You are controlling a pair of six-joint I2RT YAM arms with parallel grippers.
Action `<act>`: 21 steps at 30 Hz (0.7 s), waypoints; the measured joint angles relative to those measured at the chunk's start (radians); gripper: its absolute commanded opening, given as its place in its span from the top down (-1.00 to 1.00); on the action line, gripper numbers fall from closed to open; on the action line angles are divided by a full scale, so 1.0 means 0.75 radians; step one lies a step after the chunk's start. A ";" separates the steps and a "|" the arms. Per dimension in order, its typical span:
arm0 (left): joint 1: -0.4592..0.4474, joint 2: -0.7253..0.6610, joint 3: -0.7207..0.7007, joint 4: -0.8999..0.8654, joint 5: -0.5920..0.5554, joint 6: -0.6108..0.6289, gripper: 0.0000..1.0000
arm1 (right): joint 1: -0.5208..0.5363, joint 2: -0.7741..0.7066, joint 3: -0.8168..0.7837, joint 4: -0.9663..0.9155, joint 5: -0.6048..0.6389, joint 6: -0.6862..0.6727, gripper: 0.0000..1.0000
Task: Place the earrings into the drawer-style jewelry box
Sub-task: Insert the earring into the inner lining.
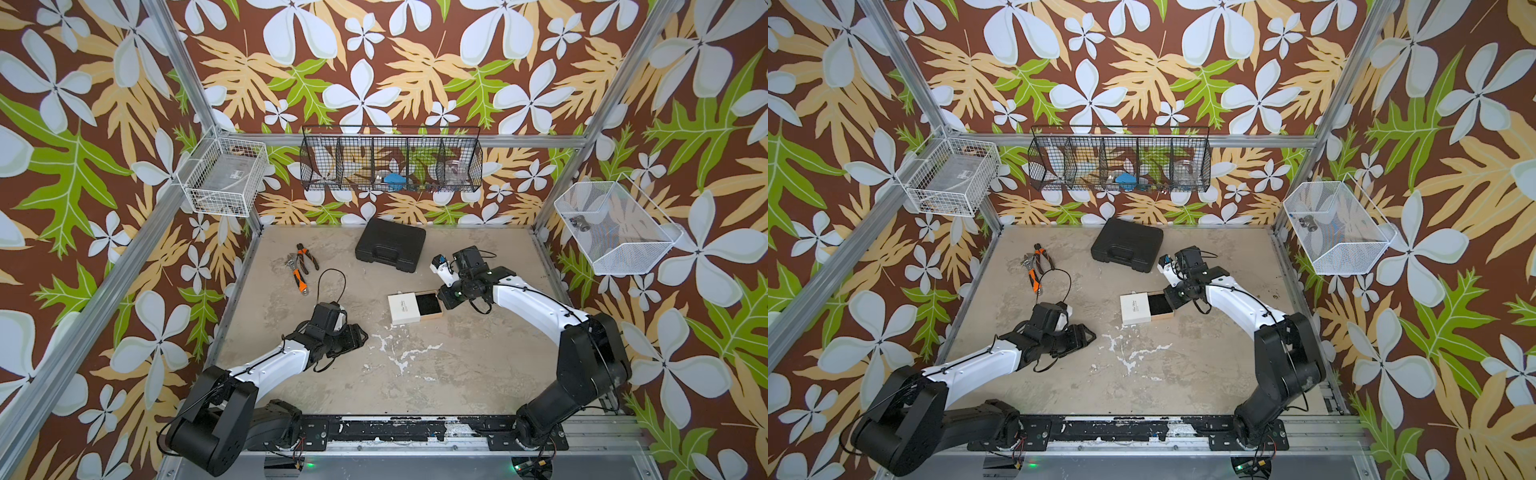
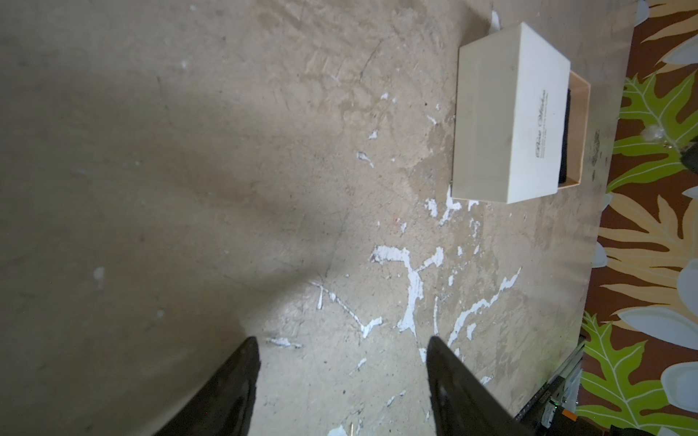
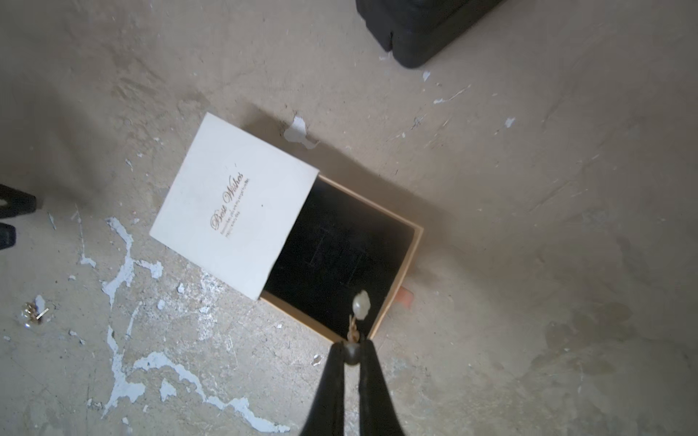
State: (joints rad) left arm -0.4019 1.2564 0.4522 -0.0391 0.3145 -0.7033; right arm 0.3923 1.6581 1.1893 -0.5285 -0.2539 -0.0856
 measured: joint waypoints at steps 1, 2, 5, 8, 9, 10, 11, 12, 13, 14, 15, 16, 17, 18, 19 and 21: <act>0.000 0.003 -0.001 0.004 0.000 0.002 -0.42 | -0.001 0.013 0.008 -0.018 -0.008 -0.007 0.95; 0.000 0.005 -0.002 0.006 0.000 0.003 -0.42 | -0.001 0.029 0.019 -0.036 -0.017 -0.013 0.95; 0.000 0.005 -0.011 0.019 0.000 0.007 -0.42 | -0.001 0.084 0.060 -0.075 -0.037 -0.033 0.95; 0.000 -0.006 -0.021 0.020 0.000 0.007 -0.41 | -0.001 0.121 0.078 -0.097 -0.045 -0.041 0.95; 0.000 -0.010 -0.023 0.020 0.000 0.007 -0.42 | -0.001 0.131 0.083 -0.105 -0.046 -0.043 0.95; 0.000 -0.014 -0.025 0.020 0.000 0.007 -0.41 | -0.001 0.141 0.089 -0.110 -0.047 -0.044 0.95; 0.000 -0.018 -0.028 0.021 0.000 0.007 -0.41 | -0.001 0.155 0.099 -0.117 -0.048 -0.047 0.95; 0.000 -0.022 -0.029 0.020 0.000 0.007 -0.42 | -0.001 0.171 0.112 -0.126 -0.048 -0.047 0.95; 0.000 -0.025 -0.031 0.020 -0.001 0.007 -0.41 | -0.001 0.186 0.124 -0.127 -0.048 -0.048 0.95; 0.000 -0.029 -0.032 0.020 -0.001 0.007 -0.41 | -0.001 0.199 0.134 -0.131 -0.047 -0.052 0.95; 0.000 -0.032 -0.033 0.023 -0.002 0.007 -0.42 | -0.001 0.210 0.141 -0.135 -0.046 -0.052 0.95; 0.000 -0.035 -0.035 0.025 -0.004 0.007 -0.42 | -0.001 0.217 0.148 -0.138 -0.046 -0.054 0.95; 0.000 -0.037 -0.037 0.028 -0.005 0.008 -0.42 | -0.001 0.225 0.155 -0.140 -0.045 -0.063 0.95; 0.000 -0.040 -0.038 0.030 -0.005 0.007 -0.42 | -0.001 0.233 0.162 -0.144 -0.045 -0.062 0.95; 0.000 -0.042 -0.039 0.030 -0.005 0.008 -0.41 | -0.001 0.241 0.169 -0.148 -0.044 -0.062 0.95; 0.000 -0.042 -0.042 0.034 -0.007 0.008 -0.42 | -0.001 0.266 0.192 -0.161 -0.037 -0.062 0.95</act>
State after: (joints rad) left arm -0.4019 1.2247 0.4210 -0.0139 0.3092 -0.6975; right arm 0.3920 1.8572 1.3334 -0.6491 -0.2813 -0.1322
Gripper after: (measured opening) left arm 0.708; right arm 0.079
